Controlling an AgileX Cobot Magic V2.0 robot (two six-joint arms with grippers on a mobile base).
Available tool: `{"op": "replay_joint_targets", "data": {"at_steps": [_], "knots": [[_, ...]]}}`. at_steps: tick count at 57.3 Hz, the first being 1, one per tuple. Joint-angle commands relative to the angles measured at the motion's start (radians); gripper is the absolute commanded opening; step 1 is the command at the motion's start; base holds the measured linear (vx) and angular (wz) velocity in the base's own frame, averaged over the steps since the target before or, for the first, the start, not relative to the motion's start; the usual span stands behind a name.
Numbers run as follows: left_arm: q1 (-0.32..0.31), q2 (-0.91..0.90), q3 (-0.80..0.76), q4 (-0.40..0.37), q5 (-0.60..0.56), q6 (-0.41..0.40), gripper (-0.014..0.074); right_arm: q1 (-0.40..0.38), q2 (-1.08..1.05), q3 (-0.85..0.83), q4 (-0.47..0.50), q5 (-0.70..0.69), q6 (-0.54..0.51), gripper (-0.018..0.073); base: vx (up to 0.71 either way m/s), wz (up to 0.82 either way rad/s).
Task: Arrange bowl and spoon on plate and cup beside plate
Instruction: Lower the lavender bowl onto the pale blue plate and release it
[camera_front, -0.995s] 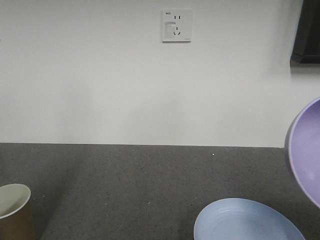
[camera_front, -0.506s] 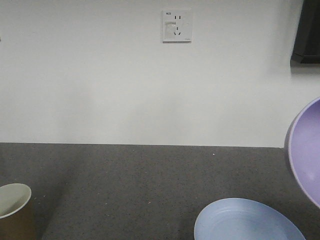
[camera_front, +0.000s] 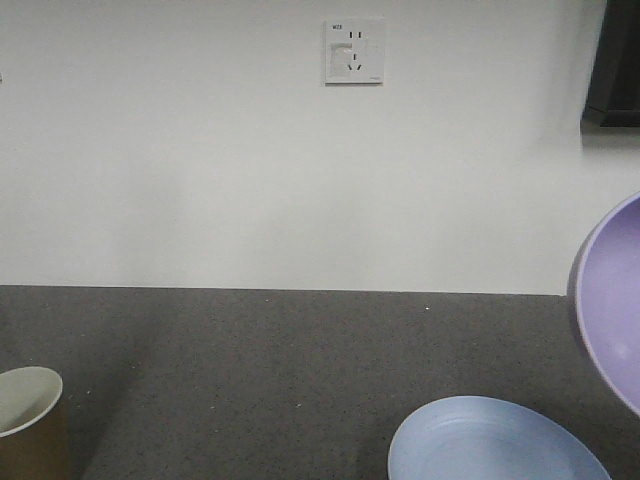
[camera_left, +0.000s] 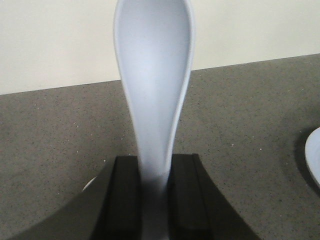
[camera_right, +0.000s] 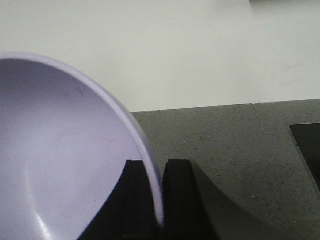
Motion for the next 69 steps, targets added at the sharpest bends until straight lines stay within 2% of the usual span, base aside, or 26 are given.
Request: {"op": "replay_joint_targets", "data": {"at_steps": [1,16,34,58,69], "knots": [[-0.005,-0.014,-0.033,-0.015,-0.064,-0.004,-0.0003,0.007,0.050,-0.034,0.044,-0.062,-0.003,-0.0010,0.00,0.00],[-0.005,-0.014,-0.033,-0.015,-0.060,-0.004,-0.0003,0.120,0.385,-0.138,-0.009,0.084,0.003,-0.0009,0.00,0.00],[-0.005,-0.014,-0.033,-0.015,-0.052,-0.003,-0.0003,0.128,0.701,-0.161,-0.068,0.087,0.023,-0.0009,0.00,0.00],[-0.005,-0.014,-0.033,-0.015,-0.019,-0.003,-0.0003,0.130,0.822,-0.160,-0.069,0.029,0.039,-0.0009,0.00,0.00],[-0.005,-0.014,-0.033,-0.015,-0.009,-0.004,-0.0003,0.213,0.833,-0.160,-0.100,-0.014,0.069,-0.0009,0.00,0.00]]}}
